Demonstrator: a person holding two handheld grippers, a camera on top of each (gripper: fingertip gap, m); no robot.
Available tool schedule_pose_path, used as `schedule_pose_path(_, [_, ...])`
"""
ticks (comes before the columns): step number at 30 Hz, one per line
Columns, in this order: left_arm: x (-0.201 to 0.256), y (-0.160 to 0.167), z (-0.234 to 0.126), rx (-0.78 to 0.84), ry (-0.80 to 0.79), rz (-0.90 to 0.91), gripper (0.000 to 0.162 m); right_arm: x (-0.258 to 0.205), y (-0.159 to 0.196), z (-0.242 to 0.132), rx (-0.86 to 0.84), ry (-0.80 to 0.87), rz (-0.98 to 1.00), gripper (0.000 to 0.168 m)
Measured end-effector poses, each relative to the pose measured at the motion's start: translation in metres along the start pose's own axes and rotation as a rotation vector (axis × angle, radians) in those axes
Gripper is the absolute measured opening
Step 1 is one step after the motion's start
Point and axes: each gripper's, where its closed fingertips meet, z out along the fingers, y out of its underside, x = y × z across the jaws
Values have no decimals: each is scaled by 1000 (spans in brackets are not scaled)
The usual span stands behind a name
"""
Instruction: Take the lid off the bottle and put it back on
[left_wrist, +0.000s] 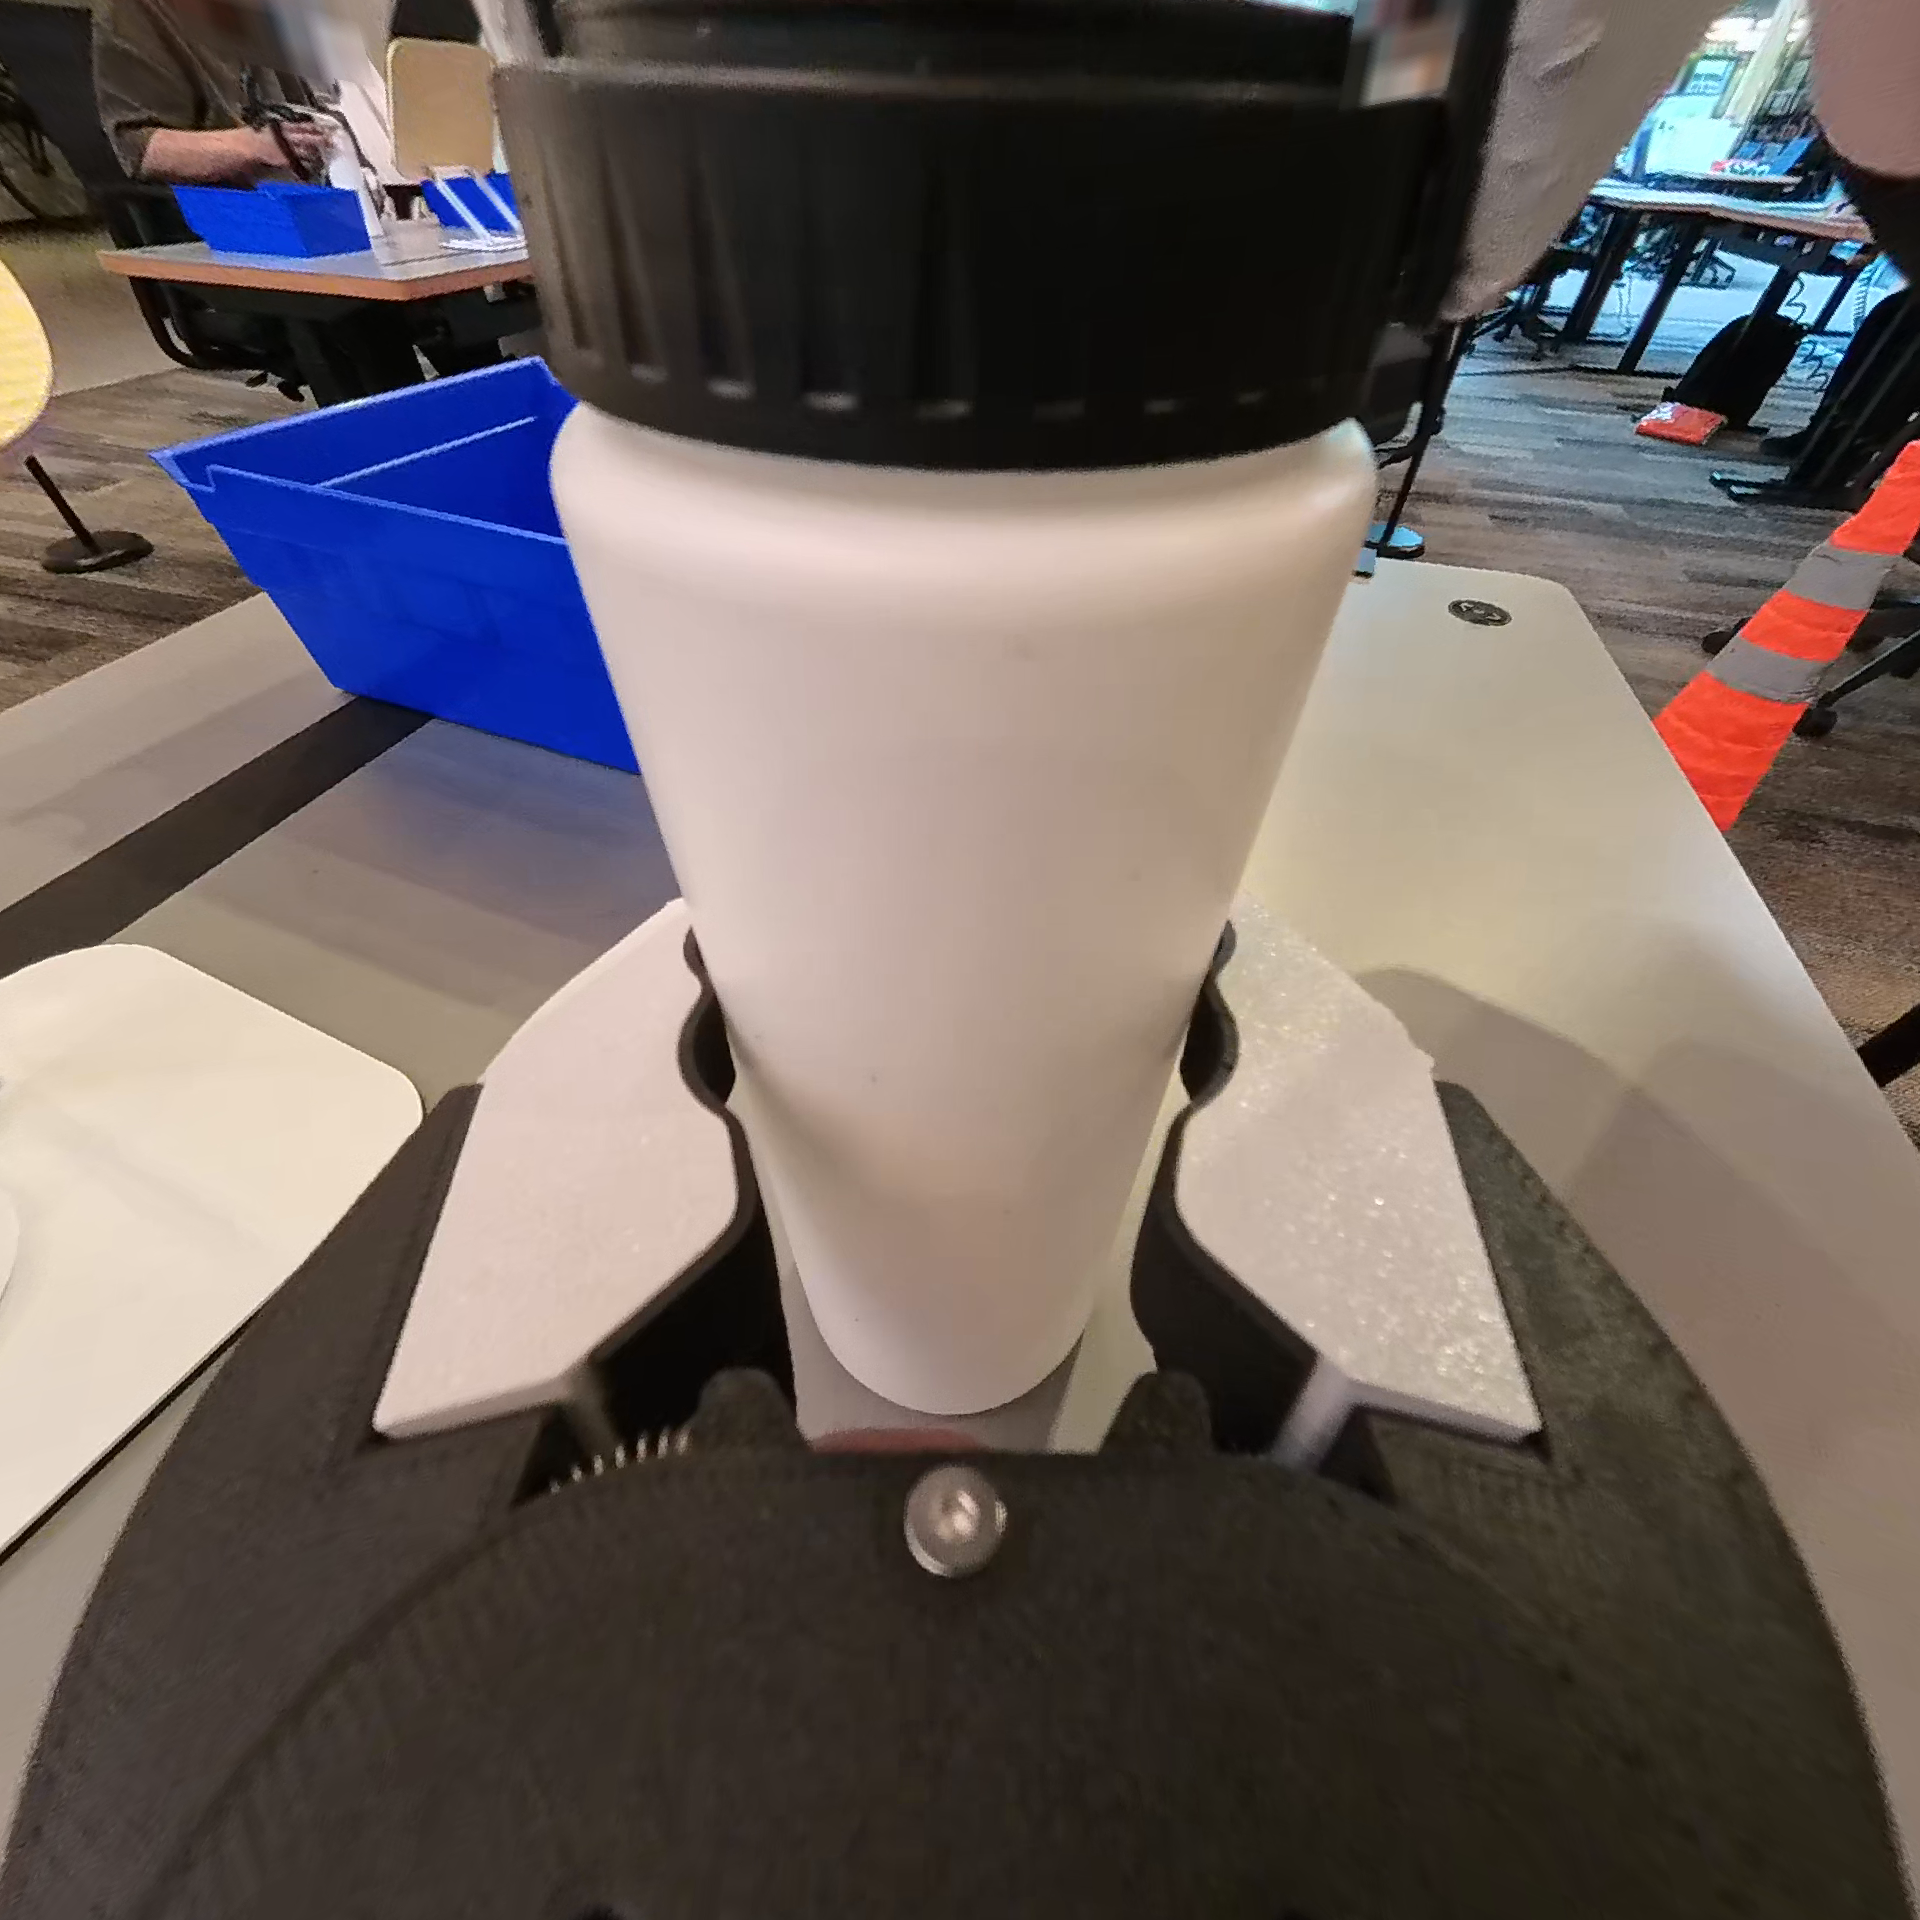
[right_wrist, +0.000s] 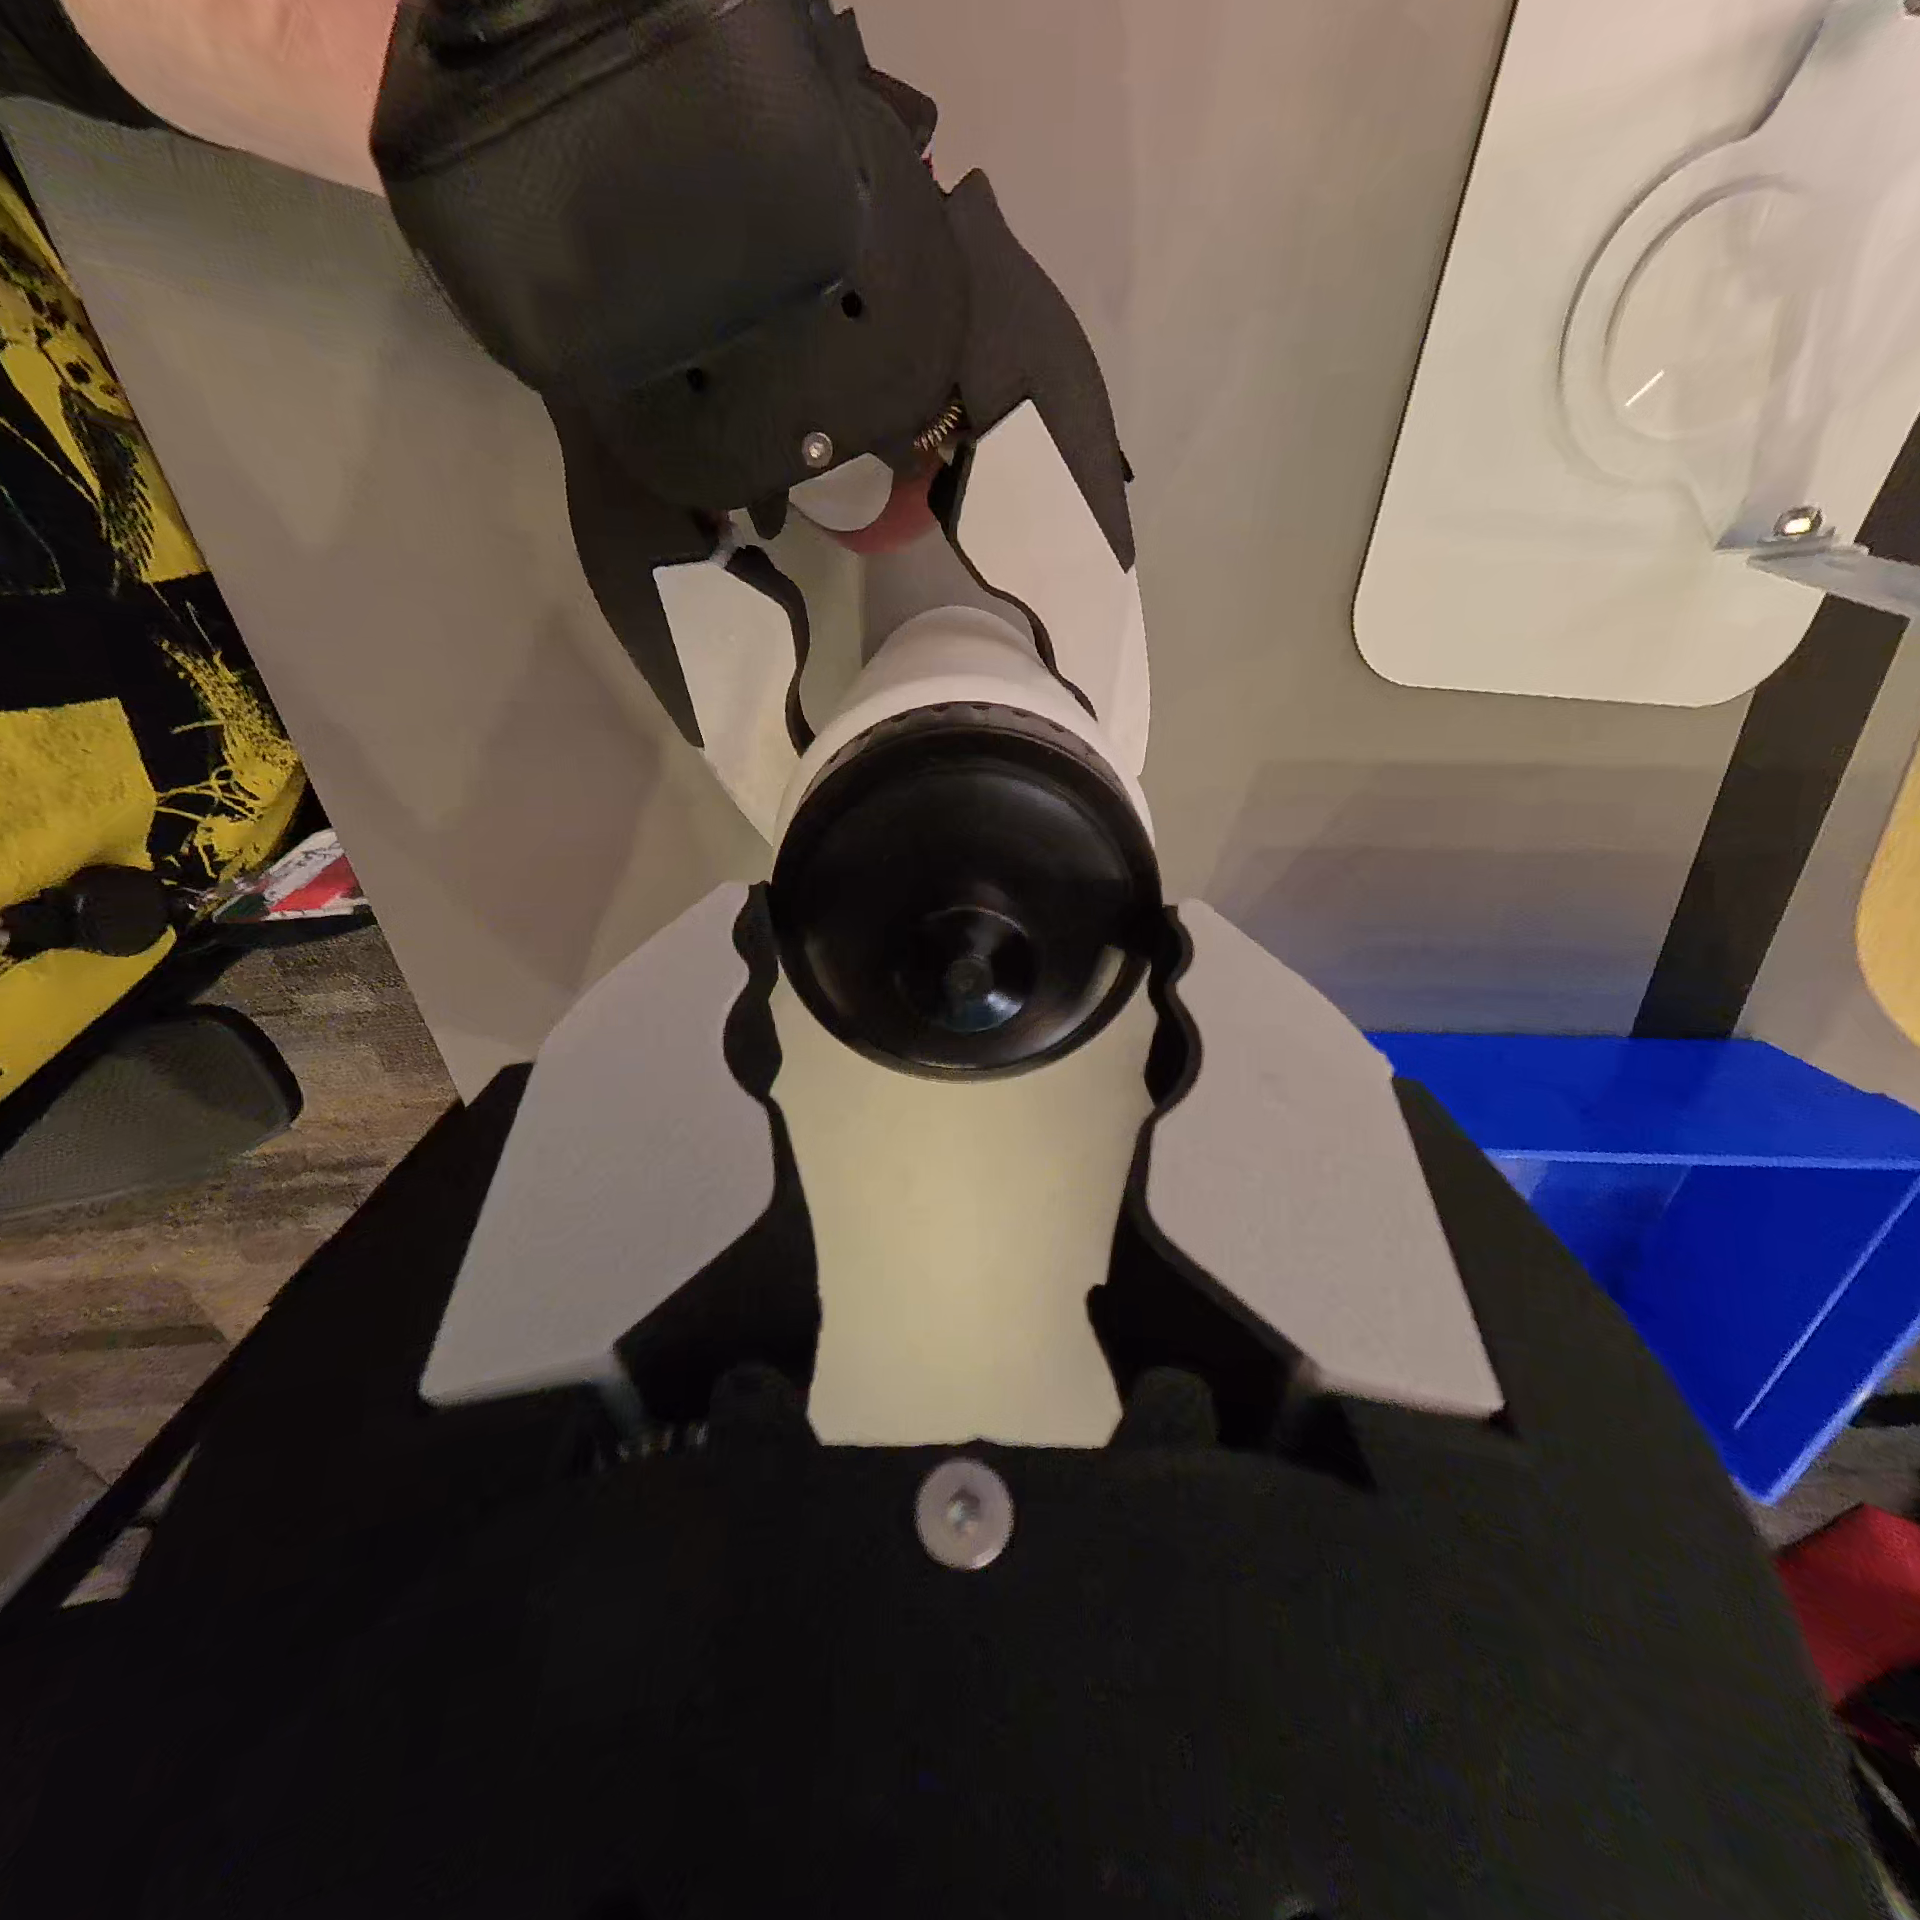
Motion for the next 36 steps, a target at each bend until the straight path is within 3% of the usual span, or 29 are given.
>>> schedule_pose_path(5, [-1, 0, 0, -1, -5, -1, 85, 1, 0, 0, -42, -13, -128, 69])
schedule_pose_path(13, [1, 0, 1, -3, 4, 9, 85, 1, 4, 0, -146, 16, -563, 70])
schedule_pose_path(17, [0, 0, 0, -3, 3, 4, 86, 3, 3, -1, -150, 26, -443, 70])
schedule_pose_path(20, [1, 0, 0, -6, 2, 9, 86, -1, 4, -2, -103, -2, -223, 90])
schedule_pose_path(23, [1, 0, 0, -4, 3, 8, 86, -1, 4, 1, -49, 2, -66, 75])
schedule_pose_path(26, [1, 0, 0, -4, 3, 7, 86, -1, 2, 3, -12, -16, -35, 72])
schedule_pose_path(29, [1, 0, 0, -4, 2, 7, 86, -1, 3, 3, -45, -15, -122, 72])
schedule_pose_path(36, [2, 0, 1, -4, 5, 14, 86, 2, 8, 2, -224, 42, -568, 72])
